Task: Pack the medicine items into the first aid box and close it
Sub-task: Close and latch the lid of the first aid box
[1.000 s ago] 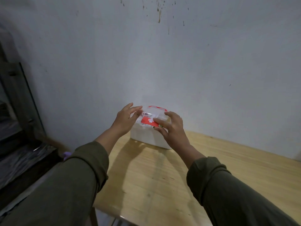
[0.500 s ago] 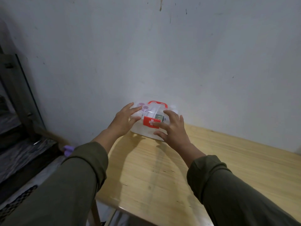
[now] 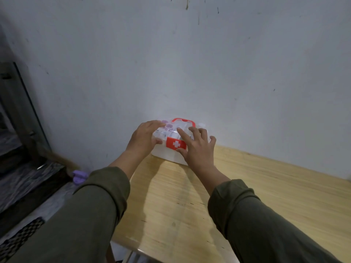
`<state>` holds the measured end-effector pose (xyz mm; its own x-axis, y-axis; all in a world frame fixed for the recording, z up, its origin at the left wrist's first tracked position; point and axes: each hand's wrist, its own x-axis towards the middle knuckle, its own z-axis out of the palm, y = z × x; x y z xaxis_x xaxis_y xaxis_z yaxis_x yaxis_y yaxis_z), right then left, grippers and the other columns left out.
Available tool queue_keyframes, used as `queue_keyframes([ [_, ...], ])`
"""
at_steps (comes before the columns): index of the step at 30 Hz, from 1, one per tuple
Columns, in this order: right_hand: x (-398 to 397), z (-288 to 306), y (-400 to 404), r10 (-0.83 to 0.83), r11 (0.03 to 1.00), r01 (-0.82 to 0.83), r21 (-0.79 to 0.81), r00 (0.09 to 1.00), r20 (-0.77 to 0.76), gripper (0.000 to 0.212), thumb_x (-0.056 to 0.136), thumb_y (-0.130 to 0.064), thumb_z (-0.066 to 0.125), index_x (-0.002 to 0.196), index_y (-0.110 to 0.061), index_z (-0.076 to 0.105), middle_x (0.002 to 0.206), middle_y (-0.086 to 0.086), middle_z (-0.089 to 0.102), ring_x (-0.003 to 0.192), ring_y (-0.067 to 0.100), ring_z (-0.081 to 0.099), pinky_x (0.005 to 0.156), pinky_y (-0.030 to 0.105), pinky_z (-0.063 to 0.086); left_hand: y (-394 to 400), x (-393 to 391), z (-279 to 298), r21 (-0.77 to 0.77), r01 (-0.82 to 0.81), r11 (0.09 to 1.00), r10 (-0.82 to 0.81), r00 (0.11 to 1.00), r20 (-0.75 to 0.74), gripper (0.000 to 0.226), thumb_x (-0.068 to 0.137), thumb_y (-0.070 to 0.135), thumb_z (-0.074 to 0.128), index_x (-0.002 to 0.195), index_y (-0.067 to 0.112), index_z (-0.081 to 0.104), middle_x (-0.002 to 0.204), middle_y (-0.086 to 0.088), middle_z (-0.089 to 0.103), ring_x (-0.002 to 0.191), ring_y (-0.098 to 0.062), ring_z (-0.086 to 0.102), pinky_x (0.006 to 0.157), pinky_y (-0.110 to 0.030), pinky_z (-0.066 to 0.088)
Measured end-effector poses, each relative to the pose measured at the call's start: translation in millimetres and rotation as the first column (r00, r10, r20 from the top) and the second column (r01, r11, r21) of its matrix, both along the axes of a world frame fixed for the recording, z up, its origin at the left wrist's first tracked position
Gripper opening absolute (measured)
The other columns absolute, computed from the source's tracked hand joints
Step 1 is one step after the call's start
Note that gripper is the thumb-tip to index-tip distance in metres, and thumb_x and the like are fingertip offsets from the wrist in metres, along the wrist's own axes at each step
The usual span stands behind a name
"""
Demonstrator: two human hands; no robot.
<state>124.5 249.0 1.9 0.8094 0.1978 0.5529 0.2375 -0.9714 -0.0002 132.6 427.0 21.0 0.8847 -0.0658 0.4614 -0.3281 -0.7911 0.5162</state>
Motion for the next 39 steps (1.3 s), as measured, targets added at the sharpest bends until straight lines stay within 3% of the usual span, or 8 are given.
queue_keyframes([
  [5, 2.1, -4.9, 0.7, -0.032, 0.999, 0.034, -0.024, 0.995, 0.098, 0.062, 0.070, -0.049, 0.074, 0.125, -0.031, 0.053, 0.117, 0.006, 0.062, 0.107, 0.031, 0.057, 0.083, 0.053, 0.045, 2.8, 5.2, -5.7, 0.021, -0.006, 1.000, 0.006, 1.000, 0.026, 0.055, 0.079, 0.016, 0.071, 0.130, 0.023, 0.051, 0.137, -0.001, 0.052, 0.125, -0.021, 0.045, 0.102, -0.032, 0.037],
  [9, 5.2, -4.4, -3.8, -0.003, 1.000, 0.005, -0.016, 0.992, 0.124, 0.064, 0.066, -0.051, 0.075, 0.124, -0.031, 0.054, 0.115, 0.006, 0.063, 0.106, 0.031, 0.058, 0.080, 0.052, 0.046, 5.5, 5.8, -7.8, 0.031, 0.019, 0.999, -0.020, 0.999, 0.042, 0.056, 0.080, 0.017, 0.071, 0.131, 0.024, 0.050, 0.138, 0.000, 0.051, 0.126, -0.022, 0.045, 0.103, -0.034, 0.037],
  [15, 8.4, -8.7, -19.1, 0.066, 0.992, -0.066, 0.106, 0.998, 0.003, 0.074, 0.075, -0.049, 0.070, 0.139, -0.030, 0.039, 0.144, 0.012, 0.042, 0.137, 0.036, 0.032, 0.102, 0.057, 0.033, 7.2, 14.6, -17.7, -0.008, 0.053, 0.999, -0.053, 0.998, 0.036, 0.057, 0.082, 0.016, 0.069, 0.133, 0.026, 0.047, 0.146, -0.002, 0.041, 0.131, -0.024, 0.043, 0.102, -0.037, 0.040],
  [21, 22.9, -1.7, -29.6, 0.110, 0.986, -0.095, 0.134, 0.988, -0.112, 0.072, 0.082, -0.047, 0.064, 0.144, -0.034, 0.029, 0.153, 0.005, 0.028, 0.144, 0.029, 0.015, 0.112, 0.053, 0.021, 3.3, 34.9, -30.5, -0.132, 0.040, 0.991, -0.044, 0.999, -0.027, 0.062, 0.081, 0.016, 0.070, 0.133, 0.037, 0.044, 0.152, -0.002, 0.032, 0.133, -0.029, 0.040, 0.098, -0.046, 0.048],
  [39, 49.2, -1.9, -34.3, 0.079, 0.992, -0.067, 0.107, 0.990, -0.121, 0.075, 0.081, -0.048, 0.064, 0.144, -0.035, 0.027, 0.153, 0.006, 0.028, 0.143, 0.030, 0.018, 0.112, 0.056, 0.024, -4.1, 68.1, -28.1, -0.157, 0.043, 0.987, -0.048, 0.998, -0.032, 0.062, 0.080, 0.014, 0.070, 0.133, 0.035, 0.045, 0.151, -0.002, 0.032, 0.134, -0.027, 0.038, 0.102, -0.042, 0.043],
])
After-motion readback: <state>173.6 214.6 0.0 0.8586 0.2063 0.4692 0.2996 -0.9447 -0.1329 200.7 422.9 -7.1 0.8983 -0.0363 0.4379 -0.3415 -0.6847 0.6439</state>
